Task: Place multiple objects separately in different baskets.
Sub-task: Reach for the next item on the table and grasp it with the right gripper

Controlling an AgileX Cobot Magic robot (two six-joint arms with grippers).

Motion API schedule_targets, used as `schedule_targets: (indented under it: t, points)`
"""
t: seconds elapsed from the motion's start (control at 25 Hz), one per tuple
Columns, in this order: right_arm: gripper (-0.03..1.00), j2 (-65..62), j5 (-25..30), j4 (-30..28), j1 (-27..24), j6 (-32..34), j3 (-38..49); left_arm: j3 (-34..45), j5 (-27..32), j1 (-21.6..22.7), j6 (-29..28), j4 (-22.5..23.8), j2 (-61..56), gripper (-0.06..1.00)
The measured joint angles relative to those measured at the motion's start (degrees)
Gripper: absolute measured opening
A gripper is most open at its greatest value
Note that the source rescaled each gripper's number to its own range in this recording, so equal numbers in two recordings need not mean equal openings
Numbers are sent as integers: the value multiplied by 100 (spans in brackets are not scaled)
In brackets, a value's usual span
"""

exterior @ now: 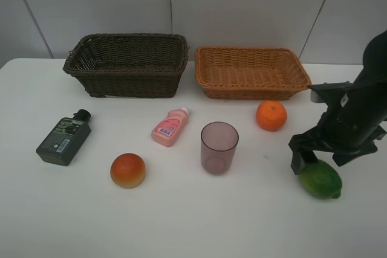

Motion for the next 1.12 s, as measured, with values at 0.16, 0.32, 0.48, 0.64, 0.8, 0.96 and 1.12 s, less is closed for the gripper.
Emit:
schedule_targets:
  t: [0.16, 0.32, 0.48, 0.64, 0.8, 0.96, 1.12]
  points:
    - [80, 98, -24, -156, 0, 0, 0, 0, 0, 0, 0, 0, 0, 100]
    - [80, 217, -31, -180, 0, -6, 0, 0, 0, 0, 0, 0, 0, 100]
    - [80, 338, -31, -186, 0, -85, 0, 0, 0, 0, 0, 0, 0, 100]
    - [80, 378, -37, -191, 0, -107, 0, 0, 0, 0, 0, 0, 0, 100]
    - [80, 378, -126, -197, 0, -107, 0, 0, 0, 0, 0, 0, 0, 100]
    - [80, 492, -162, -302, 0, -107, 0, 0, 0, 0, 0, 0, 0, 100]
    - [80, 506, -219, -307, 0, -107, 56, 0, 0, 0, 0, 0, 0, 100]
